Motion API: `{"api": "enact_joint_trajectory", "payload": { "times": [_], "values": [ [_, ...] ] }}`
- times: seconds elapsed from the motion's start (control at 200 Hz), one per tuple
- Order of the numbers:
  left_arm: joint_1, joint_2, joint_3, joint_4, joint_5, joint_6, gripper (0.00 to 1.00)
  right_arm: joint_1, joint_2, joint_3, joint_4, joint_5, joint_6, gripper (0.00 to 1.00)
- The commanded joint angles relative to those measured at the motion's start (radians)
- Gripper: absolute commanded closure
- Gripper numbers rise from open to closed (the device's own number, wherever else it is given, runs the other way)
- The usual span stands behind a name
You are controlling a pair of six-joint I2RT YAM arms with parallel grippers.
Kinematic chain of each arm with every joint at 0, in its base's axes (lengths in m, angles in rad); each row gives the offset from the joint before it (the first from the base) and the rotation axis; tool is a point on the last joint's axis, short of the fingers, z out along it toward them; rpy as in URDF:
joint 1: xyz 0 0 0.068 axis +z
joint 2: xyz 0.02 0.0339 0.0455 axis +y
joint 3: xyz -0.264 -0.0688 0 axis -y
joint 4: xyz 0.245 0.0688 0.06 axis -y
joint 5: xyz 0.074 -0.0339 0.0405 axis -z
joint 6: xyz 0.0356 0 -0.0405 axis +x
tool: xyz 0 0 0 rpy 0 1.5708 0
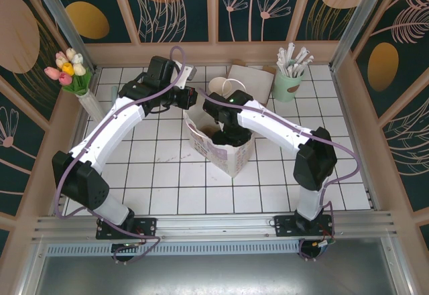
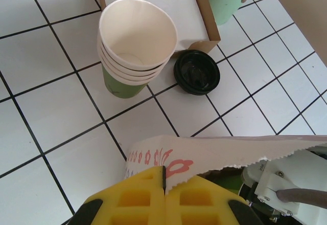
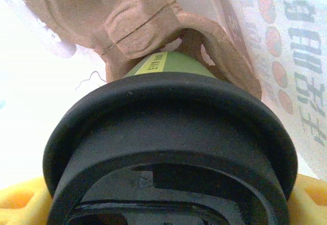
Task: Pack the takeout coffee
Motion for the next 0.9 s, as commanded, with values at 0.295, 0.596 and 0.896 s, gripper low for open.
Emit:
{"api": "enact_joint_trajectory", "payload": {
  "times": [0.295, 0.596, 0.896],
  "values": [
    [0.007, 0.012, 0.044, -0.002, -0.017, 0.003, 1.0, -0.002, -0.04, -0.044, -0.071, 0.004, 0.011, 0.45],
    [0.007, 0.012, 0.043, -0.002, -0.012, 0.0, 1.0, -0.002, -0.04, -0.041, -0.071, 0.004, 0.007, 0.45],
    [0.007, 0.014, 0.045, -0.001, -0.007, 0.0, 1.0, -0.011, -0.038, -0.058, -0.02, 0.0, -0.008, 0.45]
  ]
}}
